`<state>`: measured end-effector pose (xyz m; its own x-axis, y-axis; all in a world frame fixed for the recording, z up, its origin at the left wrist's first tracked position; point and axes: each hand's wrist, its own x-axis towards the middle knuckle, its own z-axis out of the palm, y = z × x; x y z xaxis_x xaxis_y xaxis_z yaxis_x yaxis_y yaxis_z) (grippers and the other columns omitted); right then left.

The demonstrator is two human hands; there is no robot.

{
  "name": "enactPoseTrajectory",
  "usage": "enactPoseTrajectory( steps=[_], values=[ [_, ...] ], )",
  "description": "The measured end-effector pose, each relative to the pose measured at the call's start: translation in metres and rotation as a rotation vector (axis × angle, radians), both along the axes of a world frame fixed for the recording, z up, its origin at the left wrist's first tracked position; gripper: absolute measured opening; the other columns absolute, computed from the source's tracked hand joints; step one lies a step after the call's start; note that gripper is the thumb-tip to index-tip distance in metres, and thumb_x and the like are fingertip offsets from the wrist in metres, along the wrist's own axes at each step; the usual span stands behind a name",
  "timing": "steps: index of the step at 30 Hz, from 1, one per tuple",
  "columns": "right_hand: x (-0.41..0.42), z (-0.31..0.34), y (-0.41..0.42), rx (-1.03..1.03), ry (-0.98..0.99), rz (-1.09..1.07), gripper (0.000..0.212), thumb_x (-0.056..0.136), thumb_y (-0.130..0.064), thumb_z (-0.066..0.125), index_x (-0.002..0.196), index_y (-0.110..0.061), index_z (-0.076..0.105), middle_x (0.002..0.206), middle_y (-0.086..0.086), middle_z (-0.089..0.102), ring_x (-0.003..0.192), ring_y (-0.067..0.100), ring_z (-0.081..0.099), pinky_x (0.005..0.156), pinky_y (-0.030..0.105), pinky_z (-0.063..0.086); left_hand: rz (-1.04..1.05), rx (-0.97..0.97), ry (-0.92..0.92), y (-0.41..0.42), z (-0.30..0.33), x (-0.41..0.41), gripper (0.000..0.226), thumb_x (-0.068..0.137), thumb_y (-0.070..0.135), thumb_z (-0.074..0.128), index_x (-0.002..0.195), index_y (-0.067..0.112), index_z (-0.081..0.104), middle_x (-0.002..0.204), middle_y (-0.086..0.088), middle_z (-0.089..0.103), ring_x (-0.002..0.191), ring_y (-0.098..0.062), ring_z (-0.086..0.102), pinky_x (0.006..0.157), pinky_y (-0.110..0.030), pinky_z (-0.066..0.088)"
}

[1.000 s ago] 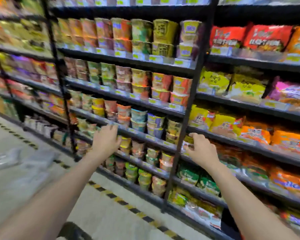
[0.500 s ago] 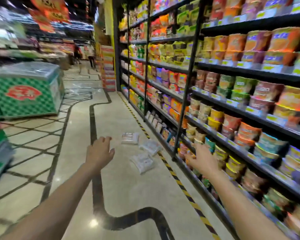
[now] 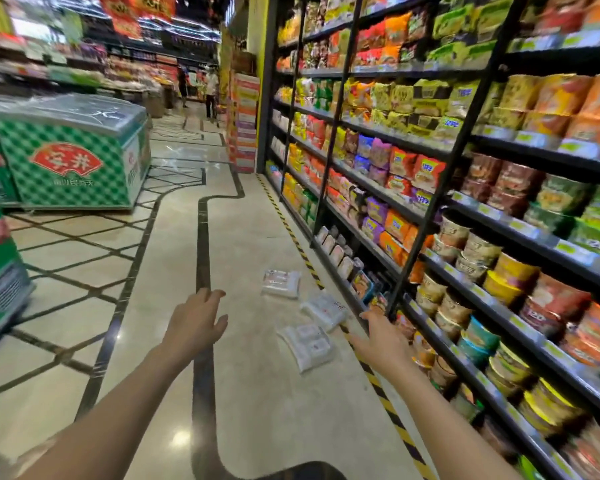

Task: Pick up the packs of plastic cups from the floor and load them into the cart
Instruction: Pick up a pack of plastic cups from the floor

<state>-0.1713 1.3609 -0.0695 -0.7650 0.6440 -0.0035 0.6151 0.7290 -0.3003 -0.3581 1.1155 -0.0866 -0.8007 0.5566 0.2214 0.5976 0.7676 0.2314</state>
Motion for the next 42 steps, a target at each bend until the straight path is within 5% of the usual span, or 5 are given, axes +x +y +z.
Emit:
enactPoseTrajectory(
  steps=[10, 20, 31, 42],
  values=[
    [-0.243, -0.014, 0.094, -0.04, 0.031, 0.054, 0.055, 0.09, -0.044, 0.05, 0.138, -0.021, 0.036, 0.138, 0.002, 0.045, 0.122, 0.022, 0.048, 0.09, 0.037, 0.047, 0.028, -0.006, -0.045, 0.081, 0.0, -0.228, 0.046, 0.089, 0.027, 0.051, 0.133, 0.012, 0.043, 0.131, -0.011, 0.05, 0.115, -0.031, 0.051, 0.09, -0.04, 0.047],
    [-0.477, -0.018, 0.173, -0.061, 0.026, 0.11, 0.05, 0.091, -0.043, 0.049, 0.134, -0.02, 0.039, 0.138, 0.003, 0.045, 0.123, 0.023, 0.046, 0.097, 0.042, 0.043, 0.034, 0.008, -0.072, 0.155, -0.006, -0.451, 0.043, 0.089, 0.026, 0.051, 0.13, 0.011, 0.046, 0.125, -0.012, 0.054, 0.111, -0.031, 0.054, 0.089, -0.042, 0.048],
    [-0.725, -0.056, 0.259, -0.112, -0.008, -0.122, 0.052, 0.091, -0.044, 0.048, 0.136, -0.019, 0.038, 0.134, 0.006, 0.047, 0.117, 0.025, 0.051, 0.089, 0.037, 0.047, -0.143, -0.09, -0.148, 0.28, -0.032, -0.744, 0.047, 0.091, 0.029, 0.048, 0.135, 0.014, 0.04, 0.135, -0.009, 0.046, 0.119, -0.029, 0.049, 0.093, -0.038, 0.044],
    [-0.901, -0.125, 0.383, -0.228, -0.084, -0.33, 0.052, 0.091, -0.043, 0.048, 0.136, -0.021, 0.037, 0.136, 0.004, 0.045, 0.123, 0.024, 0.047, 0.095, 0.041, 0.041, -0.36, -0.173, -0.217, 0.456, -0.096, -0.951, 0.045, 0.093, 0.028, 0.048, 0.134, 0.011, 0.041, 0.13, -0.014, 0.048, 0.115, -0.033, 0.049, 0.09, -0.041, 0.044]
  ],
)
